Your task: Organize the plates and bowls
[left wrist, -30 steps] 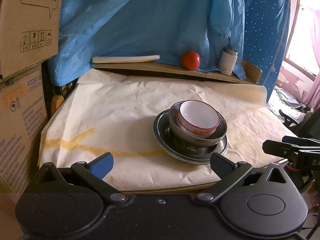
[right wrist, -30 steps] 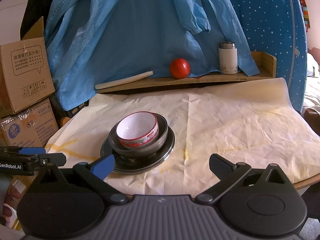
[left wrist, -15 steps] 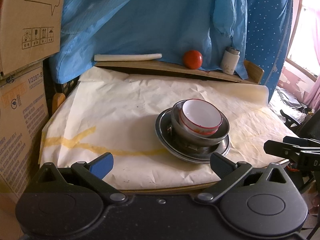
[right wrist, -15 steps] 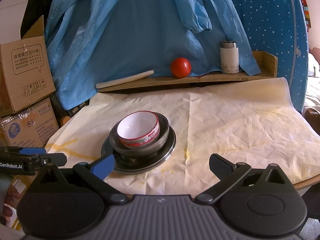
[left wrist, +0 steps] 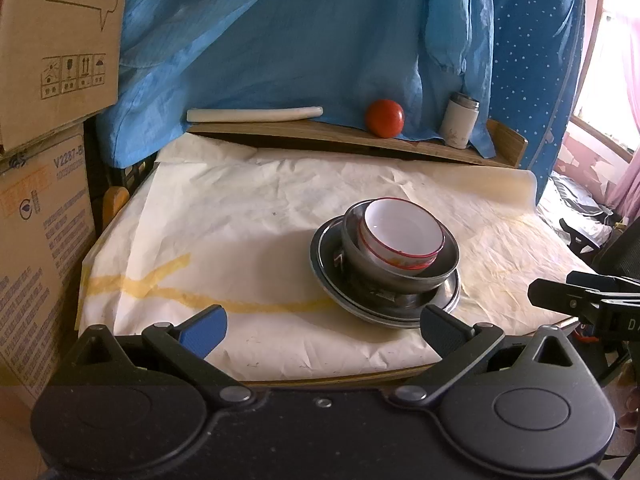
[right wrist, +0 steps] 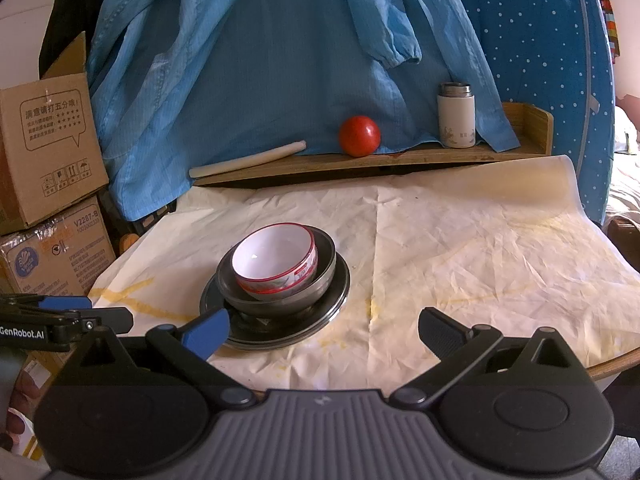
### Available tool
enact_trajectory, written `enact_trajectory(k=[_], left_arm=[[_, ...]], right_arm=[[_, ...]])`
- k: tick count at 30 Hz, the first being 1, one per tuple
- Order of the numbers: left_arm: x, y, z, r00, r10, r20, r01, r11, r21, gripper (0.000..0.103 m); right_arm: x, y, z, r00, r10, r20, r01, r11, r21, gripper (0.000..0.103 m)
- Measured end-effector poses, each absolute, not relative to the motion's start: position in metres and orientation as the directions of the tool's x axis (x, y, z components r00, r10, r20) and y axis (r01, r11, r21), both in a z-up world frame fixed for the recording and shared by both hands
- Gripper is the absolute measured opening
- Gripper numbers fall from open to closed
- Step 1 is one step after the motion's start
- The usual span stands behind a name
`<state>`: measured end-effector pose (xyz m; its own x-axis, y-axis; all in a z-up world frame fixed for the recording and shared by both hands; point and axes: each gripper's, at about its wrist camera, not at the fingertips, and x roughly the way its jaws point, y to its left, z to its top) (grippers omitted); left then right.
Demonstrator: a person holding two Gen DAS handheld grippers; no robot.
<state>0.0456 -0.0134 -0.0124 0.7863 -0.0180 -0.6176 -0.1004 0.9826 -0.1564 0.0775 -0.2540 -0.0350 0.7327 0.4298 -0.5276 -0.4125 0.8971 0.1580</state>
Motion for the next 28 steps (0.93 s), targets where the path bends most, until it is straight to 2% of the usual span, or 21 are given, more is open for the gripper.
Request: enact_trajectory(k=[10,28], left_arm=[[0.042,-0.018,-0.011,0.782,0.026,-0.622,-0.118,0.987,-0.107,0.102],[0.048,-0.029,-0.007,0.785,-0.008,-0.619,-0.068,0.993,-0.100,0.102]], right_arm=[[0.077,-0.255,-0.036,0.732,0.433,-0.527,-0.417,0.895,0.157,0.103],[0.080,-0.263,-0.036,0.735,0.426,-0.528,-0.403,0.900,0.165,0.103]])
